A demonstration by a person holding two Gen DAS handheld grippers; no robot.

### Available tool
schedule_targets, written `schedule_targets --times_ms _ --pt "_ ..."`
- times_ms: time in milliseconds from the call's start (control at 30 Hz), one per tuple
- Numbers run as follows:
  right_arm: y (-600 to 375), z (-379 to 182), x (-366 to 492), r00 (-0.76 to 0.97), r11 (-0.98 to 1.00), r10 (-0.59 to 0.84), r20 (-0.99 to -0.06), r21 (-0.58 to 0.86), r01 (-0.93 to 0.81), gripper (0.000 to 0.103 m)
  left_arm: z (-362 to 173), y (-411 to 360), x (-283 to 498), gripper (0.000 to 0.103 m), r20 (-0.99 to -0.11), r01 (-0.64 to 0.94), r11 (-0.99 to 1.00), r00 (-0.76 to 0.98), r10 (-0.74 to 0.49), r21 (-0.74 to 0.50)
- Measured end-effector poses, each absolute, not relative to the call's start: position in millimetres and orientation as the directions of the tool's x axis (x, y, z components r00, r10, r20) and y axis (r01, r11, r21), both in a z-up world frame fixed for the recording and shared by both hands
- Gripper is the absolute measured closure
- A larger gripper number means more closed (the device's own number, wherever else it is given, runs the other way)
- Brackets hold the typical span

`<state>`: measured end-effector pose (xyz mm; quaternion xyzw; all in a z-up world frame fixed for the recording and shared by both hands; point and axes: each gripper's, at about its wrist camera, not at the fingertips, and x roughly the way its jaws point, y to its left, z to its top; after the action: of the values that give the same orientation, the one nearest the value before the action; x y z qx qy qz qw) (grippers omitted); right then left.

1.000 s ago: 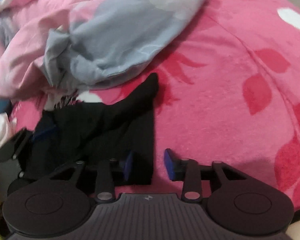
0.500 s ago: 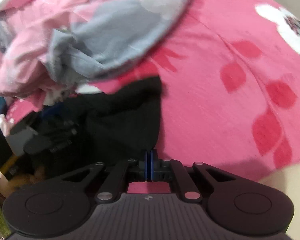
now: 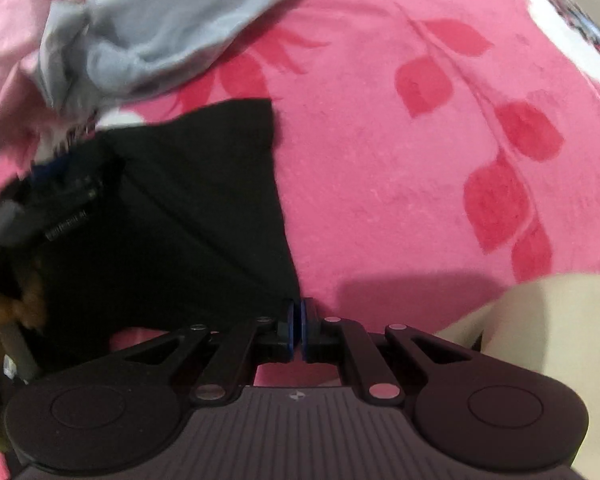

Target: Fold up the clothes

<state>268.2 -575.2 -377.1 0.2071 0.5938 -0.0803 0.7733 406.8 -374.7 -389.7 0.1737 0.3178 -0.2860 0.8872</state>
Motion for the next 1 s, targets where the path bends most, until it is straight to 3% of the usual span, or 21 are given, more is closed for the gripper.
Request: schedule_targets --times_ms 33,100,133,367,467,633,900,1000 --pt "-574 -373 269 0.282 0.904 0.108 -0.953 0.212 0.371 0.096 -390 -375 407 0.018 -0.662 0.618 0.775 0.635 -0.397 0.128" --pt "-573 -361 269 0.285 0.908 0.069 -0.956 0.179 0.379 0.08 -389 -374 407 0.018 -0.661 0.62 0.774 0.635 -0.399 0.128" --pt "-573 -353 269 0.296 0.905 0.055 -0.954 0.172 0.389 0.079 -389 -374 407 0.018 -0.662 0.62 0.775 0.633 -0.401 0.124" --pt "-552 -318 308 0.425 0.949 0.038 -0.904 0.166 0.268 0.078 -385 -371 405 0.018 -0.662 0.625 0.772 0.628 -0.409 0.117" --pt "-550 -318 307 0.376 0.936 0.155 -0.913 0.257 0.239 0.079 -386 -371 405 0.017 -0.66 0.628 0.767 0.633 -0.405 0.131" --pt "-557 -350 270 0.191 0.955 0.063 -0.98 0.115 0.275 0.079 -388 -370 407 0.017 -0.664 0.621 0.775 0.628 -0.405 0.114" --pt "-573 -324 295 0.457 0.946 0.047 -0.888 0.186 0.266 0.08 -367 -359 385 0.017 -0.629 0.648 0.751 0.638 -0.443 0.128" --pt "-570 -335 323 0.524 0.944 0.115 -0.844 0.257 0.208 0.085 -357 -354 364 0.017 -0.618 0.689 0.713 0.617 -0.487 0.126"
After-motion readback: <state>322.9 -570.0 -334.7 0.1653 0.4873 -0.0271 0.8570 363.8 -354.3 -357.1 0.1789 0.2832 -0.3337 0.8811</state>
